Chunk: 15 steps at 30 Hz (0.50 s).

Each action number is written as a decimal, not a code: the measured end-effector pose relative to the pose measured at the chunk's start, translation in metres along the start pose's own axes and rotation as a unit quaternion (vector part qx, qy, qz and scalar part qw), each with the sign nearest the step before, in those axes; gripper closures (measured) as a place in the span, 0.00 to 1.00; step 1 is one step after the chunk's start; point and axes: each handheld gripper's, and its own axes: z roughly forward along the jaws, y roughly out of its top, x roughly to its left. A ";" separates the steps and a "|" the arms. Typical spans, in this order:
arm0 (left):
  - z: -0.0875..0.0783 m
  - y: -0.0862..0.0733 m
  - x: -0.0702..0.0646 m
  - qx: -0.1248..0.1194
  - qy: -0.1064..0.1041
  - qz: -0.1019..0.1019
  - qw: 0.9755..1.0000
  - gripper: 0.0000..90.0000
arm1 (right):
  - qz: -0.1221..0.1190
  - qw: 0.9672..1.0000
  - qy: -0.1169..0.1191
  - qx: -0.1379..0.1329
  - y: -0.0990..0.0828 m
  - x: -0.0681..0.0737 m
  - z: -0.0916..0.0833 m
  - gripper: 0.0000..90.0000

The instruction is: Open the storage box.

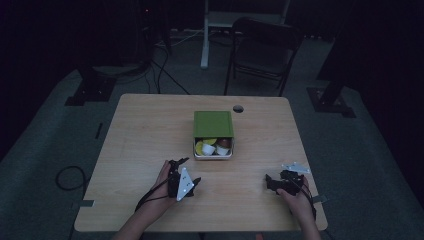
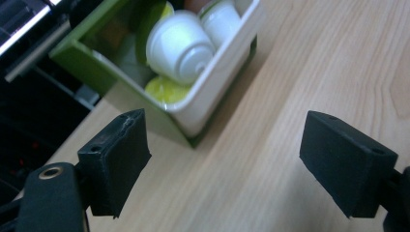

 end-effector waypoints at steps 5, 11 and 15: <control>0.011 0.006 -0.004 0.004 -0.006 0.037 0.999 0.24 | 0.000 1.000 0.000 0.000 0.000 0.000 0.000 0.12; 0.022 0.014 -0.010 0.002 -0.004 0.078 0.997 0.26 | 0.000 1.000 0.000 0.000 0.000 0.000 0.000 0.12; 0.028 0.018 -0.013 0.004 0.000 0.104 0.995 0.28 | 0.000 1.000 0.000 0.000 0.000 0.000 0.000 0.12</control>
